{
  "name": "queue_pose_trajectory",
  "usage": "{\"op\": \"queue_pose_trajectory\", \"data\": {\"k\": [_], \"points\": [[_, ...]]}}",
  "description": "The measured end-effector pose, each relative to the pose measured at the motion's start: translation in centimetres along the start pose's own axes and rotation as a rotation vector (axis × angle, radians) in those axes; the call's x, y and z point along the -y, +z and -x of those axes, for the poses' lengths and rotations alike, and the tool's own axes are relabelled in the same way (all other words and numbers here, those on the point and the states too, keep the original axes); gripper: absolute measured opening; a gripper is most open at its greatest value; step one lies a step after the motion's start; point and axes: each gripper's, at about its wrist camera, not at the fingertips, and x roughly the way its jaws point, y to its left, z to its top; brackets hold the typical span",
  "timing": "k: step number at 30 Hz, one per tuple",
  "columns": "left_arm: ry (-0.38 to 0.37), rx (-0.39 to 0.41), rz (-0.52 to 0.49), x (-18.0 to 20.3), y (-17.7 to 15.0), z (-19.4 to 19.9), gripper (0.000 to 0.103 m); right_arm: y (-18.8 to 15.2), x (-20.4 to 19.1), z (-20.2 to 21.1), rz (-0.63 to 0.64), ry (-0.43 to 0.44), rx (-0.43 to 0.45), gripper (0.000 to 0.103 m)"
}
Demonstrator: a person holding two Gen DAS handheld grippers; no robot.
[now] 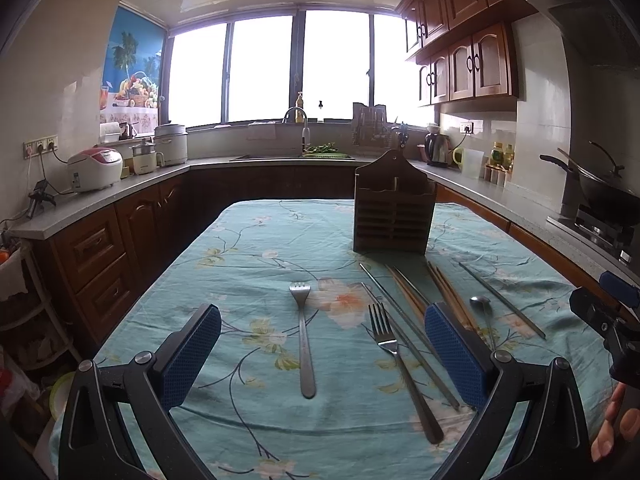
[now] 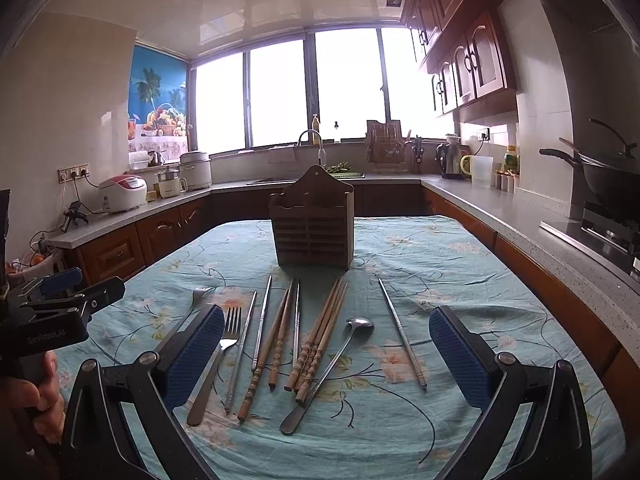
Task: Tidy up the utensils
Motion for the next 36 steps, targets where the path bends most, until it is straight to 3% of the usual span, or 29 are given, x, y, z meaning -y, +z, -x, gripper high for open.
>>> {"op": "queue_pose_trajectory", "data": {"k": [36], "points": [[0.001,0.010,-0.008,0.1,0.0,0.2,0.102,-1.6,-0.3,-2.7,-0.024,0.024,0.011,0.103]]}}
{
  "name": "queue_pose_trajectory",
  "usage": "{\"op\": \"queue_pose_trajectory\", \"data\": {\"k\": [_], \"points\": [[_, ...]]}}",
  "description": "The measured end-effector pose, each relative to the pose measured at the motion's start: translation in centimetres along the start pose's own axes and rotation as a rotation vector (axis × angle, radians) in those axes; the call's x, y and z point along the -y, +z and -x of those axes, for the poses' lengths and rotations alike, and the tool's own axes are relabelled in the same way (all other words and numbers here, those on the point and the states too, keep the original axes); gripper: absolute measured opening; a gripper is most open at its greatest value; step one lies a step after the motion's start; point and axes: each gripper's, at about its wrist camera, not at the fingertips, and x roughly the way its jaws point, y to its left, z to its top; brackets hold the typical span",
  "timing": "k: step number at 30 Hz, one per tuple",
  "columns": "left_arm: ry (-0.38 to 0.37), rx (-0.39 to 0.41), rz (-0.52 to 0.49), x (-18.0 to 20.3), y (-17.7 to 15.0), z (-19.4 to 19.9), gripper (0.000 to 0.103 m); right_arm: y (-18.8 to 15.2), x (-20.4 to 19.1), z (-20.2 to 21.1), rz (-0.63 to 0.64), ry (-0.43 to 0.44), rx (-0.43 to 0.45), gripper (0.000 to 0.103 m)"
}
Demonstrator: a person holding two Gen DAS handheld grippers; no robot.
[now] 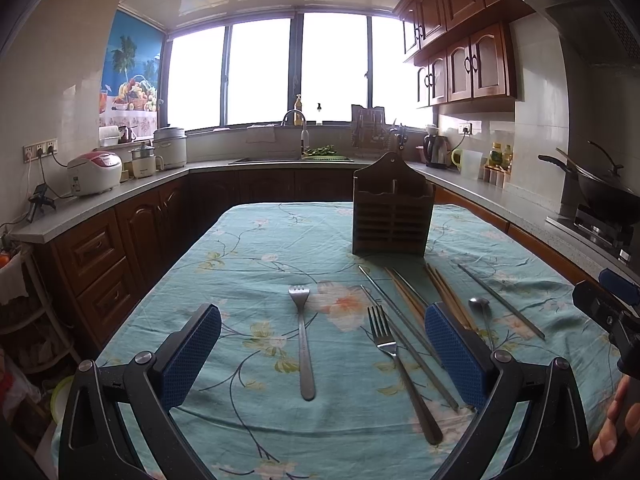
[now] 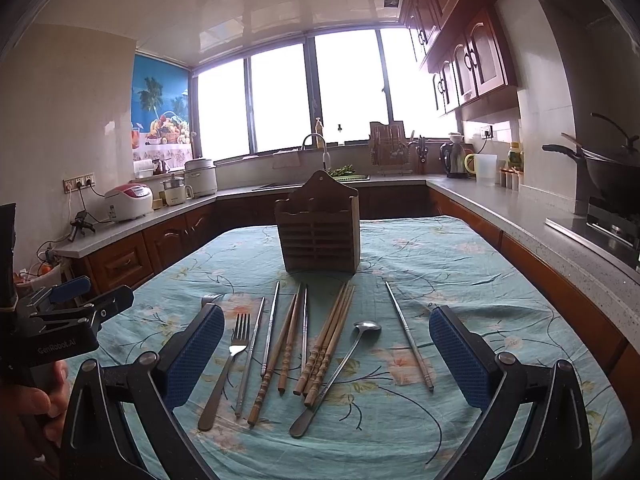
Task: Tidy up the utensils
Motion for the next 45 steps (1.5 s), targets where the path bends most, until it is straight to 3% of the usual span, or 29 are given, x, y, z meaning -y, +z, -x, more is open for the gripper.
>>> {"op": "queue_pose_trajectory", "data": {"k": [23,37,45], "points": [[-0.005,-0.034,-0.003,0.1,0.2,-1.2,0.102,0.0,0.6,-1.1,-0.026,0.007,-0.028,0.103],[-0.072,-0.172,0.027,-0.5,4.0,-6.2,0.102,2.2,2.9,-5.0,-0.107,0.036,-0.130,0.102],[-0.146,-0.287,0.047,-0.5,7.1,-11.1,0.090,3.2,5.9,-9.1,-0.196,0.043,-0.229,0.091]]}}
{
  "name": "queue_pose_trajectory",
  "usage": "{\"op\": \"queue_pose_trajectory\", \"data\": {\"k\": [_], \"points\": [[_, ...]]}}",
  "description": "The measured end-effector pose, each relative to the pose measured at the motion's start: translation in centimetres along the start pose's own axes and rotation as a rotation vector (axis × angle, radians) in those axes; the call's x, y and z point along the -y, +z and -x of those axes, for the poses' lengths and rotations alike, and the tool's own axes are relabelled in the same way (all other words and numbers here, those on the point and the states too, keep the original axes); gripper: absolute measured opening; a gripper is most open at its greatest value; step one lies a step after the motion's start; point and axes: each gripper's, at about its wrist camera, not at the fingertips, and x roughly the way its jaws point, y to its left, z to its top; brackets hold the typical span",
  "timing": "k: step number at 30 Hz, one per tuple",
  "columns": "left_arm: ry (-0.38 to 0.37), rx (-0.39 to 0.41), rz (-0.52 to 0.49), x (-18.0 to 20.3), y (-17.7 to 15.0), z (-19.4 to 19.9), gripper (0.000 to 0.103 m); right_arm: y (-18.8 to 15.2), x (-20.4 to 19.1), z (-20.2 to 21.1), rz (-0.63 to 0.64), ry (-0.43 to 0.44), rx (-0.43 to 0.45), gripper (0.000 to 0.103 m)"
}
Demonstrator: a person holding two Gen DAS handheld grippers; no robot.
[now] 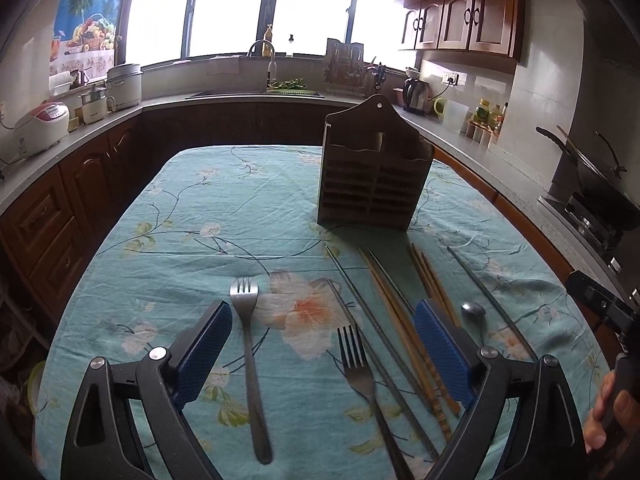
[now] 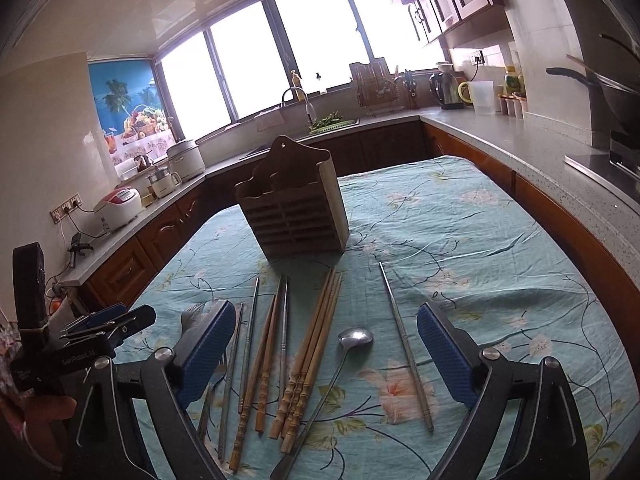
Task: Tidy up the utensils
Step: 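Grasp a thin metal rod with the left tool while the right tool grasps another metal rod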
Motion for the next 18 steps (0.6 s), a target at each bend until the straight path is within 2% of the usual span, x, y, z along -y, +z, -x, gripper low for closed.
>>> {"op": "queue_pose_trajectory", "data": {"k": [4,12,14,18], "points": [[-0.022,-0.048,0.004,-0.2,1.6,-1.8,0.085,1.2,1.1,-2.3,-0.025,-0.013,-0.053,0.081],[-0.040,-0.161,0.023,-0.8,4.9,-6.5,0.080,2.9,2.3,-6.7,-0.037,-0.030,-0.170,0.069],[-0.044,-0.191,0.028,-1.0,5.9,-8.2,0.075,3.1,2.7,-7.8,-0.038,-0.036,-0.191,0.061],[-0.039,-0.247,0.028,-1.2,7.0,-11.2,0.069,3.5,3.3,-9.6,-0.026,-0.053,-0.235,0.055]]}}
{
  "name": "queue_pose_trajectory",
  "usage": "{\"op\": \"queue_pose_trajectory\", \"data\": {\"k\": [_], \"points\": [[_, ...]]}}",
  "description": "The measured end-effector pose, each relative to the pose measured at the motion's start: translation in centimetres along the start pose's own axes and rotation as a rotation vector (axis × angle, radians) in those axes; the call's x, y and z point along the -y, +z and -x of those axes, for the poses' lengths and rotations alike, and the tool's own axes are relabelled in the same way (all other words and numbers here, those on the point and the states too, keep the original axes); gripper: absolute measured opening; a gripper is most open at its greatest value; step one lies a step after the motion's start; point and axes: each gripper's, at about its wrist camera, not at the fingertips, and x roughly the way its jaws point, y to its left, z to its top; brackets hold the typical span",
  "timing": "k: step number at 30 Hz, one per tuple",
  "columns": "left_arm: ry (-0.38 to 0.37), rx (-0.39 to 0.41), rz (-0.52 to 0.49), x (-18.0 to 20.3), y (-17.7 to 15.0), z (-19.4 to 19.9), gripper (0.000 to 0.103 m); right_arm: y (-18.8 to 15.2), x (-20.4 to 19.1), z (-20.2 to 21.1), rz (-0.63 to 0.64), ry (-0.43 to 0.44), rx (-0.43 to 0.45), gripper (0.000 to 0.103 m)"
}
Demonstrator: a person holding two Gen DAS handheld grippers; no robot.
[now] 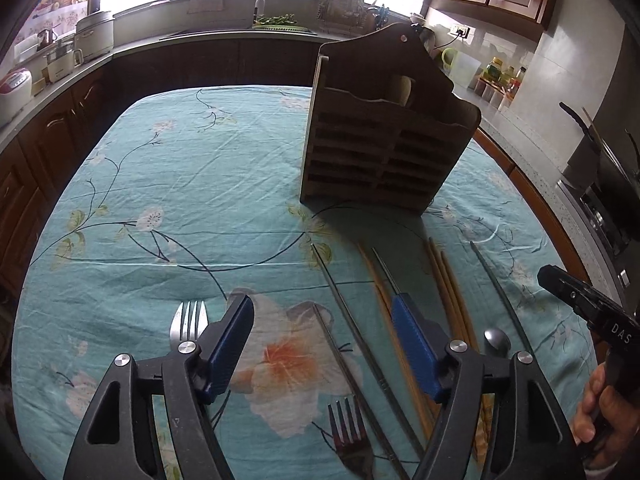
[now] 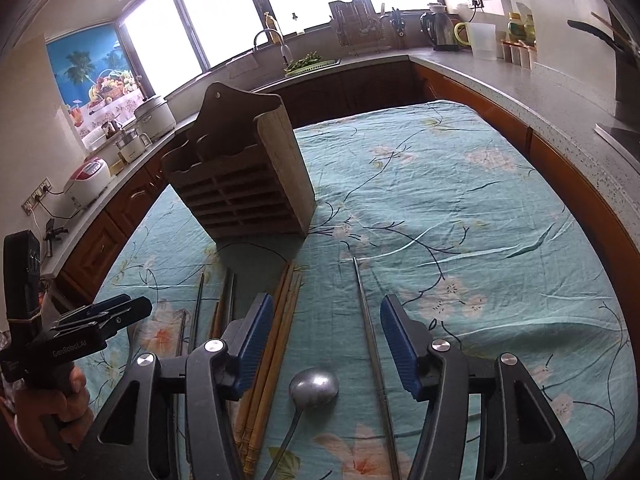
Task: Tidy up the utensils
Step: 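Grasp a thin metal rod with the left tool while the right tool grasps another metal rod, then lift both held metal rods and carry them over the wooden holder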
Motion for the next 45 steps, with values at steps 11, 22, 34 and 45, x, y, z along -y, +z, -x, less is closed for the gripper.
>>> {"op": "queue_pose_trajectory", "data": {"k": [11,22,34,45], "points": [[0.012,-0.116,-0.014,1.2,2.7,-7.3,0.039,1.5,0.9,-5.5,0.039,-0.055,-0.122,0.029],[0.063,-0.135,-0.141,4.0,2.5,-10.2,0.013,1.2,-0.3,-8.3,0.162,-0.147,-0.170,0.011],[-0.075,-0.064,-0.060,3.4,2.0,-7.3,0.004,2.1,-1.0,-4.4,0.096,-0.052,-0.088,0.005],[-0.185,0.122,-0.036,2.1,0.9,3.6,0.003,3.6,-2.9,3.0,0.094,-0.018,0.063,0.005]]}}
